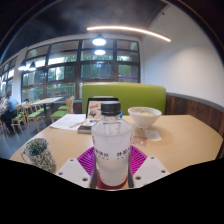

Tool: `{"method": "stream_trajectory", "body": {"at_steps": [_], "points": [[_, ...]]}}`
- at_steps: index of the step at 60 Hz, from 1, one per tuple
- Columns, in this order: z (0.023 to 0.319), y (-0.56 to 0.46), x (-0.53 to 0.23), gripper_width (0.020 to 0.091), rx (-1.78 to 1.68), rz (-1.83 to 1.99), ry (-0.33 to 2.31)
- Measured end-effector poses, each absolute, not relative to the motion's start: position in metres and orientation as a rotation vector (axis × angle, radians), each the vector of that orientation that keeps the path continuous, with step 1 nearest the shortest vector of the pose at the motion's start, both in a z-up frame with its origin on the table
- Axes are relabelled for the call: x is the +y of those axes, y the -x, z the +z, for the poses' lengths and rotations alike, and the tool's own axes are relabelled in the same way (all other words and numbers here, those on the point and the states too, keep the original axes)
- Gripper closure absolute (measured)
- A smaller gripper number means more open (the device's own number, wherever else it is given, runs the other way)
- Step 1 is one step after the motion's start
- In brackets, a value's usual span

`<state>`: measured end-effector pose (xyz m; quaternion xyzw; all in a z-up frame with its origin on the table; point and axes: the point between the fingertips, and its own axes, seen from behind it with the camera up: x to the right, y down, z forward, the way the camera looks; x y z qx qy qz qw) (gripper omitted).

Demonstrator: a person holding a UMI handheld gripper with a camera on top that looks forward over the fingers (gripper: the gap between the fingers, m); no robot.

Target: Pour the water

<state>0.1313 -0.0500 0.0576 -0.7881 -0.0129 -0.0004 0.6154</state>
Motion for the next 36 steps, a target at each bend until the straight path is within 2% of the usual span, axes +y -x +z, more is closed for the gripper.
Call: {"method": "stream_trajectory", "body": {"at_steps": [5,6,12,13,22,24,30,32,35,36], "points": [[0.058,-0.131,-0.066,0.0662,-0.018,0.01,1.794],[0.054,-0.13,-0.046,0.0652,-0.019,0.015,1.794],[0.056,-0.129,-0.049,0.0647,0.01,0.031,1.797],[0.056,-0.132,-0.068,0.0647,0.01,0.034,1.793],[0.057,-0.126,-0.046,0.063,-0.009,0.037,1.791],[0.056,-0.127,-0.046,0.0607,-0.007,0.036,1.792],[0.052,-0.131,-0.046,0.0511,-0.007,0.014,1.808],[0.048,-0.136,-0.049,0.0429,-0.009,-0.013,1.83],[0.052,-0.14,-0.059,0.0256,-0.019,-0.043,1.856],[0.053,-0.142,-0.06,0.0254,-0.024,-0.053,1.857]]}}
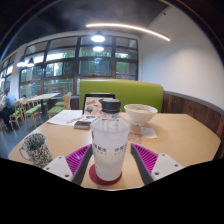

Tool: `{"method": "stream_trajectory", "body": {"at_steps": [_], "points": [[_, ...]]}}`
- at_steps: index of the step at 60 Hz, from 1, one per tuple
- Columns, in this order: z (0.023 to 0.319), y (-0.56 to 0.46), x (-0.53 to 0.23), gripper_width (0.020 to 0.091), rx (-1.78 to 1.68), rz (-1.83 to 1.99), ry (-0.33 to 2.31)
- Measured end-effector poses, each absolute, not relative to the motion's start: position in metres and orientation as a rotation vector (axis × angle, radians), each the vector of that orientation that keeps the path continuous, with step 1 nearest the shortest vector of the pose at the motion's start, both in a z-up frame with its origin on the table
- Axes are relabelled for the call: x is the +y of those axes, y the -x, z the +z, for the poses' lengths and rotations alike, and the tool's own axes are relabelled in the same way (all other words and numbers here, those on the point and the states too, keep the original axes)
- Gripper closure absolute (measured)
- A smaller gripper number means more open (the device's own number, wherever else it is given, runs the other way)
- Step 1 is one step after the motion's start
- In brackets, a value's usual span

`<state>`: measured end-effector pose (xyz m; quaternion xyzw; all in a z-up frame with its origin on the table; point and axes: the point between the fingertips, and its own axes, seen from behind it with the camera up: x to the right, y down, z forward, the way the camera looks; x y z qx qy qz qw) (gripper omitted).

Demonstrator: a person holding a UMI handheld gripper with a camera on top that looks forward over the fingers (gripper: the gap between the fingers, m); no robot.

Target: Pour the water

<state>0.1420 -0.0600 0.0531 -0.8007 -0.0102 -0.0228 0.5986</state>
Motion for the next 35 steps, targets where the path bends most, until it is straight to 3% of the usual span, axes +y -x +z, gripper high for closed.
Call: {"method": "stream_trajectory", "body": {"at_steps": [14,35], "points": [[0.074,-0.136,-0.108,0.0277,-0.055,-0.055,1.862],[0.127,-0.127,-0.259,0.0273,-0.022,0.017,1.793]]}}
